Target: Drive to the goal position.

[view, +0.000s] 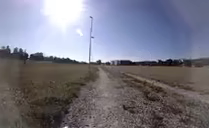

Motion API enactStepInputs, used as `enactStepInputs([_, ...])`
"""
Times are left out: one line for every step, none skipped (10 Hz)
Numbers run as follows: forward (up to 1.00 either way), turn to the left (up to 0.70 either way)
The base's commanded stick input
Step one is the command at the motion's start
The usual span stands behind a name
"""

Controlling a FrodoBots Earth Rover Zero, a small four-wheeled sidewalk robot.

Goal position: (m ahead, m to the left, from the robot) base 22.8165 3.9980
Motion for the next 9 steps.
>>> enactStepInputs([0.5, 0.0])
enactStepInputs([0.5, 0.0])
enactStepInputs([0.5, 0.0])
enactStepInputs([0.5, 0.0])
enactStepInputs([0.5, 0.0])
enactStepInputs([0.5, 0.0])
enactStepInputs([0.5, 0.0])
enactStepInputs([0.5, 0.0])
enactStepInputs([0.5, 0.0])
